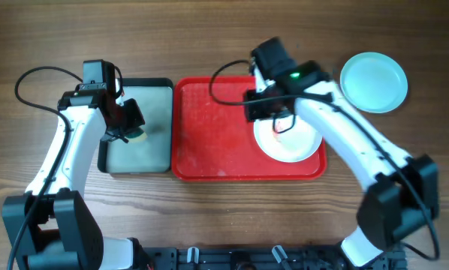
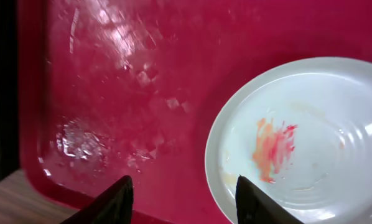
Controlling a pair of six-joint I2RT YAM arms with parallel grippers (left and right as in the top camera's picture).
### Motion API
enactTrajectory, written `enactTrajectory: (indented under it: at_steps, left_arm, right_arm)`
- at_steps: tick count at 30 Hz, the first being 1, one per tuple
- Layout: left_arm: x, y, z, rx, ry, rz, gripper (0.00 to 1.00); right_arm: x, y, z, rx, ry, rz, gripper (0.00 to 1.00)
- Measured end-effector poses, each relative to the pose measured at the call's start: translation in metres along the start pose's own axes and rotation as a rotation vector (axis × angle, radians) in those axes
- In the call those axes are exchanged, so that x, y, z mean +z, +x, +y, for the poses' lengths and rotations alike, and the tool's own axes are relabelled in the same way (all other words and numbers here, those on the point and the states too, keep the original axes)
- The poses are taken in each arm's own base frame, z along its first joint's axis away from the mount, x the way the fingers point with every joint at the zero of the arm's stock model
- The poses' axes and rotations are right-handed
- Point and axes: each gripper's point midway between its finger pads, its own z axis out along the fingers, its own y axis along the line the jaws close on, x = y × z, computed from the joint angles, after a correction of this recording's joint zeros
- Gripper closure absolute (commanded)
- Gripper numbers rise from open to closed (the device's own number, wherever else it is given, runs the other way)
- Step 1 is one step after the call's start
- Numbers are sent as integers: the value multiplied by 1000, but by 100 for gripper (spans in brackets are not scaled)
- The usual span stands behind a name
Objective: Clean dirty plates on tray and stack at the side
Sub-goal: 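Move the right gripper to the white plate and grip its rim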
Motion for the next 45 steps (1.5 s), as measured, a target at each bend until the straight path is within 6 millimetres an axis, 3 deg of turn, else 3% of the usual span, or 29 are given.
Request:
enactTrajectory:
  at_steps: [5,8,9,10,11,12,16,17,18,20,24,26,29,31,33,35,41,43,45]
  left_arm:
    - [0,0,0,0,0,0,96]
    - [0,0,0,0,0,0,96]
    - [0,0,0,0,0,0,96]
    - [0,0,0,0,0,0,96]
    - [0,0,0,0,0,0,96]
    - [0,0,0,0,0,0,96]
    - [0,0,0,0,0,0,96]
    - [0,0,0,0,0,2,96]
    - [0,0,0,0,1,1,96]
    - [0,1,0,0,0,4,96]
    - [0,4,1,-1,-2,15,96]
    - [0,4,1,-1,-2,16,96]
    - [0,4,1,-1,-1,16,96]
    - [0,4,1,-1,-1,15,96]
    - [0,4,1,-1,-1,15,96]
    - [0,3,0,-1,-1,14,96]
    - [0,3,0,-1,0,11,96]
    - [0,3,0,-1,0,11,96]
    - [0,3,0,-1,0,11,95]
  right_arm:
    - [58,15,6,-46,88,94,54]
    - [88,26,-8,-24,156,157,55]
    - [92,27,-11,-22,172,165,61]
    - [93,27,-12,-19,180,165,78]
    - [93,27,-12,-14,181,165,87]
    - [94,27,-12,-12,177,162,89]
    - [99,13,26,5,-25,124,88]
    - [98,1,50,5,-153,89,85]
    - [96,-4,61,14,-215,77,82]
    - [91,-17,83,24,-330,36,65]
    - [82,-15,87,24,-363,75,55]
    - [72,-20,78,7,-349,74,55]
    - [11,-46,-4,48,-124,-18,56]
    - [-10,-43,-48,92,-19,-16,60]
    - [-16,-35,-98,167,78,18,62]
    - [-15,-32,-124,218,117,22,62]
    - [30,-2,-136,240,126,68,66]
    - [41,8,-135,244,107,84,77]
    - [51,13,-134,249,92,84,79]
